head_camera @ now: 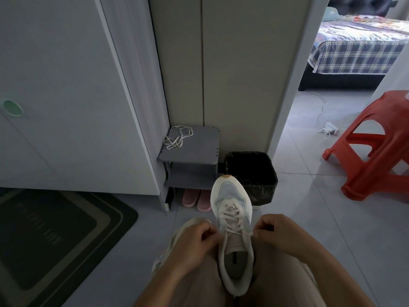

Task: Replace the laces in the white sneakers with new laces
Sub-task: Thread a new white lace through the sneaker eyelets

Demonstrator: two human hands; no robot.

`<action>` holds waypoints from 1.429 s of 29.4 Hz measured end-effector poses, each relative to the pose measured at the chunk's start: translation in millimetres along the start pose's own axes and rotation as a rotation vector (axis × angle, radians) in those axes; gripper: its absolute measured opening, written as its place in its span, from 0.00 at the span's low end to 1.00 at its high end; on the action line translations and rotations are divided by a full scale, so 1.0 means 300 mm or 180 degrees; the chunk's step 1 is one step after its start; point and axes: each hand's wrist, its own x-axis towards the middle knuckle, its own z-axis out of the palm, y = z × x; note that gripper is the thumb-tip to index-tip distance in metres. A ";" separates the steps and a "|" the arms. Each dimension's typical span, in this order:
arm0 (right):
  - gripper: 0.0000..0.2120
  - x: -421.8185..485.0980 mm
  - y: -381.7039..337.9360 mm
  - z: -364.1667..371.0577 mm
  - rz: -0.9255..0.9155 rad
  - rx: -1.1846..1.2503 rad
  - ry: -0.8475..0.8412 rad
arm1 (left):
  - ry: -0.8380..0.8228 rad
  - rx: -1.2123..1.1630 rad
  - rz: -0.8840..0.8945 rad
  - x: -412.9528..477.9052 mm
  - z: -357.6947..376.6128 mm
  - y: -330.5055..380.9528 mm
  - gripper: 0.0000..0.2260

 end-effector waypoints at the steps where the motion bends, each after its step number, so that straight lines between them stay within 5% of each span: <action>1: 0.06 0.000 -0.001 -0.010 0.0047 -0.0005 0.0020 | -0.0045 0.0008 -0.0010 0.004 -0.016 -0.011 0.04; 6: 0.07 -0.022 -0.017 -0.060 0.0207 0.0472 0.0007 | 0.0683 0.0272 0.0080 0.006 -0.070 -0.011 0.04; 11: 0.06 -0.034 -0.122 -0.069 -0.0180 0.0558 -0.0169 | 0.0267 0.0193 0.0913 0.023 0.057 0.158 0.10; 13: 0.06 -0.040 -0.152 -0.083 -0.0289 0.0475 -0.0082 | 0.0694 0.0529 0.1138 0.040 0.115 0.196 0.08; 19: 0.06 -0.078 -0.089 -0.190 -0.0129 0.0075 0.0307 | 0.1570 0.0186 0.1087 0.048 0.056 0.172 0.09; 25: 0.10 -0.105 0.057 -0.265 0.0041 0.0744 0.0661 | 0.1839 0.0078 0.0593 0.026 0.019 0.042 0.04; 29: 0.37 -0.125 0.153 -0.316 0.0092 0.1119 0.1178 | 0.1800 0.0194 0.0280 0.017 0.031 -0.005 0.05; 31: 0.33 -0.135 0.167 -0.331 -0.0020 0.1727 0.1321 | 0.1635 0.0120 0.0174 0.019 0.036 -0.004 0.06; 36: 0.04 -0.090 0.132 -0.319 -0.0447 0.4192 0.1475 | 0.1022 -0.0394 0.0155 0.025 0.037 0.051 0.07; 40: 0.20 -0.100 0.112 -0.357 -0.0812 0.4799 0.2186 | 0.0435 -0.0157 -0.0081 -0.016 0.015 0.086 0.18; 42: 0.19 -0.120 0.111 -0.384 -0.0753 0.3998 0.2829 | 0.0276 0.0393 -0.0055 -0.053 0.028 0.090 0.17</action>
